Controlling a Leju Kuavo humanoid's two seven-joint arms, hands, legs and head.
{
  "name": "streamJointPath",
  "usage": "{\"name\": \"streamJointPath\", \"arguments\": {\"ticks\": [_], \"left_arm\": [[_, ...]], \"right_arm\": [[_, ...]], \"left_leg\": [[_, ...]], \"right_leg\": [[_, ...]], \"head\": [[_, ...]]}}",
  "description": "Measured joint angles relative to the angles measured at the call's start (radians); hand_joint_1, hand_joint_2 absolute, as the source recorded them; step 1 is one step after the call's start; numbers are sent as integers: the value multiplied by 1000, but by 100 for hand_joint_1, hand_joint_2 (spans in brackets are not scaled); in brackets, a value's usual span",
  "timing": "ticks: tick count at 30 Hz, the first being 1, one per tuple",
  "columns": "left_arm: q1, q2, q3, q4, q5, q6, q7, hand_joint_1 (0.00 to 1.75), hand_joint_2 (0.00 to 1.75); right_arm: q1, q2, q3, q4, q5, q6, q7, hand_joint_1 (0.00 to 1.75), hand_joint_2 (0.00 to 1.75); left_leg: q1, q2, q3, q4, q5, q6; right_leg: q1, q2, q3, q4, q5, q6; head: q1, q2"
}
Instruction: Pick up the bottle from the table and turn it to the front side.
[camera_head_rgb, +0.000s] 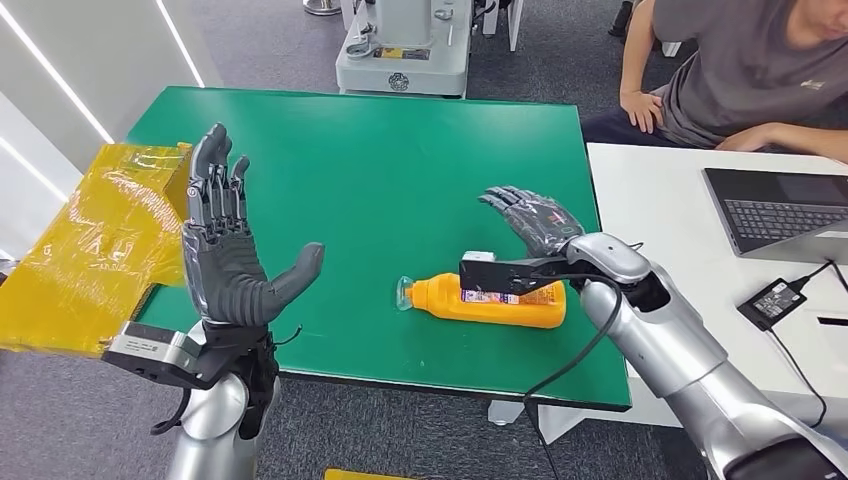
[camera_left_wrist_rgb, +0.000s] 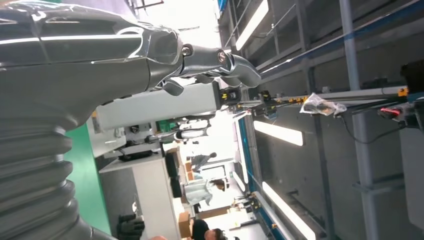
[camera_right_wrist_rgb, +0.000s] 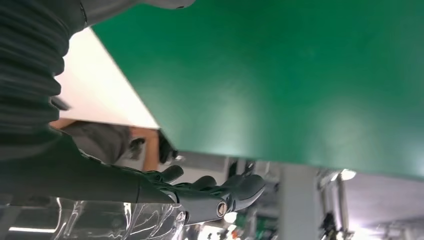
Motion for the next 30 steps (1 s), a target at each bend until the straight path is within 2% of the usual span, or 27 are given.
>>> {"name": "streamJointPath", "arguments": {"ticks": [5, 12, 24, 30], "left_arm": [[1, 0, -13, 0, 4, 0, 19, 0, 175], [-18, -1, -21, 3, 14, -1, 27, 0, 175], [-31, -1, -27, 22, 24, -1, 27, 0, 175], [-29, -2, -29, 24, 43, -5, 28, 0, 175]], "right_arm": [[-74, 58, 92, 138, -45, 26, -24, 0, 175], [-67, 117, 162, 259, -79, 8, -14, 0, 175], [-50, 125, 204, 336, -85, -5, -11, 0, 175], [-57, 125, 218, 368, -99, 31, 18, 0, 175]], "left_leg": [[0, 0, 0, 0, 0, 0], [0, -1, 0, 0, 0, 0], [0, 0, 0, 0, 0, 0], [0, 0, 0, 0, 0, 0]], "right_leg": [[0, -1, 0, 0, 0, 0], [0, -1, 0, -1, 0, 0], [0, 0, 0, -1, 0, 0], [0, 0, 0, -1, 0, 0]], "head": [[0, 0], [0, 0], [0, 0], [0, 0]]}}
